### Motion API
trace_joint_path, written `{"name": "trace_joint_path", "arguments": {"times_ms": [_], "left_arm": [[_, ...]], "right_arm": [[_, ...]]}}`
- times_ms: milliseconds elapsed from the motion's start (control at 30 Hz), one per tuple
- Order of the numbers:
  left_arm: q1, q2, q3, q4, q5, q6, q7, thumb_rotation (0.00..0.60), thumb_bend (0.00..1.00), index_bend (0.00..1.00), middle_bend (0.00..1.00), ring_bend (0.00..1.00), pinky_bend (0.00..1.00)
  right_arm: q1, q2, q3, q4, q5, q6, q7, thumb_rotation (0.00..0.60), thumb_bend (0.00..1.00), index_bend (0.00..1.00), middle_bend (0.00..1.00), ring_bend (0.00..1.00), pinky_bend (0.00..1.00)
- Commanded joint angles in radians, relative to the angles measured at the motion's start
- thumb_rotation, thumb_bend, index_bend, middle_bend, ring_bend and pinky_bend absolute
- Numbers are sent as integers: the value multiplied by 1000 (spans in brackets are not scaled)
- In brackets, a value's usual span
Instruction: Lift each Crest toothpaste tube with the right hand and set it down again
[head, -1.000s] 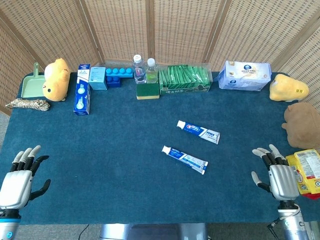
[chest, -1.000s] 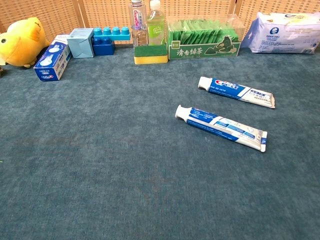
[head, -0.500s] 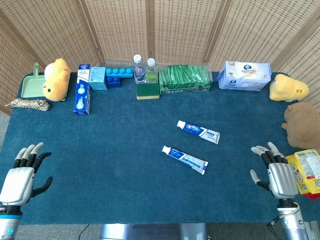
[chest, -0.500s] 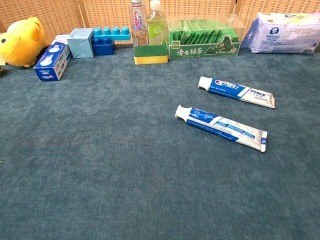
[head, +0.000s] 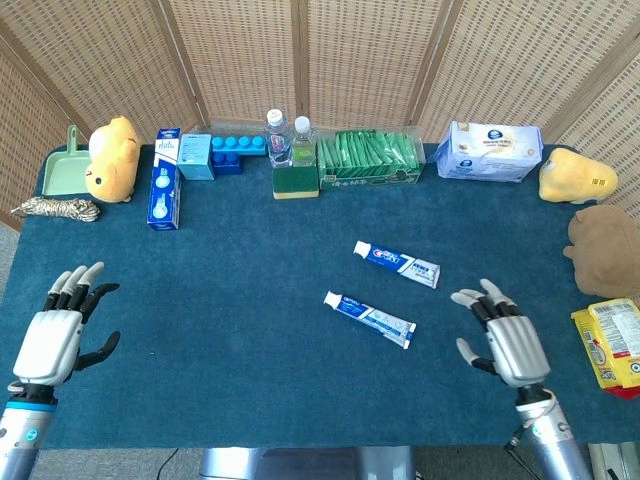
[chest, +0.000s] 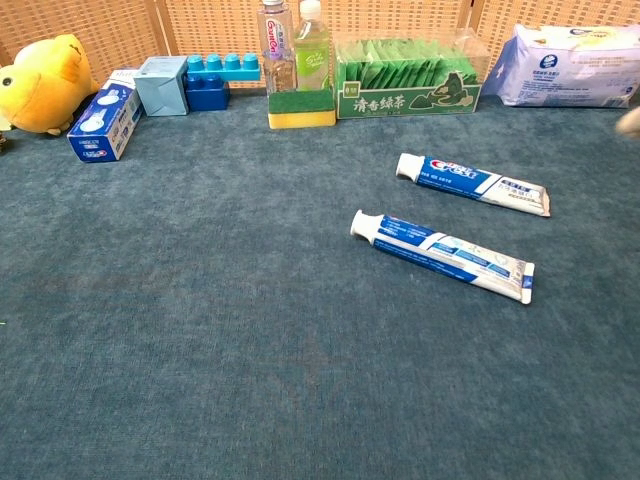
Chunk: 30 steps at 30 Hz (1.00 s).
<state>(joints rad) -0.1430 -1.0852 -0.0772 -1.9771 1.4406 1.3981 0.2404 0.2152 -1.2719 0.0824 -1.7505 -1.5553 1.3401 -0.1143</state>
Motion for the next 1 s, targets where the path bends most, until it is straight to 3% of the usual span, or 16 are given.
{"name": "trace_joint_path", "arguments": {"times_ms": [33, 433, 667, 1000], "left_arm": [[-9, 9, -6, 1, -4, -8, -10, 600, 297, 193, 64, 10, 26], [-35, 28, -15, 26, -32, -38, -64, 600, 297, 193, 64, 10, 25], [-39, 28, -10, 39, -39, -44, -80, 600, 297, 192, 64, 10, 25], [-39, 31, -4, 38, -40, -37, -84, 600, 297, 192, 63, 10, 26]], "right_arm": [[47, -31, 10, -27, 17, -64, -43, 600, 320, 213, 243, 70, 209], [187, -171, 66, -29, 192, -234, -271, 600, 206, 176, 225, 73, 212], [243, -255, 86, 29, 272, -255, -380, 600, 171, 176, 224, 73, 214], [286, -309, 89, 96, 306, -256, -424, 600, 149, 176, 224, 73, 214]]}}
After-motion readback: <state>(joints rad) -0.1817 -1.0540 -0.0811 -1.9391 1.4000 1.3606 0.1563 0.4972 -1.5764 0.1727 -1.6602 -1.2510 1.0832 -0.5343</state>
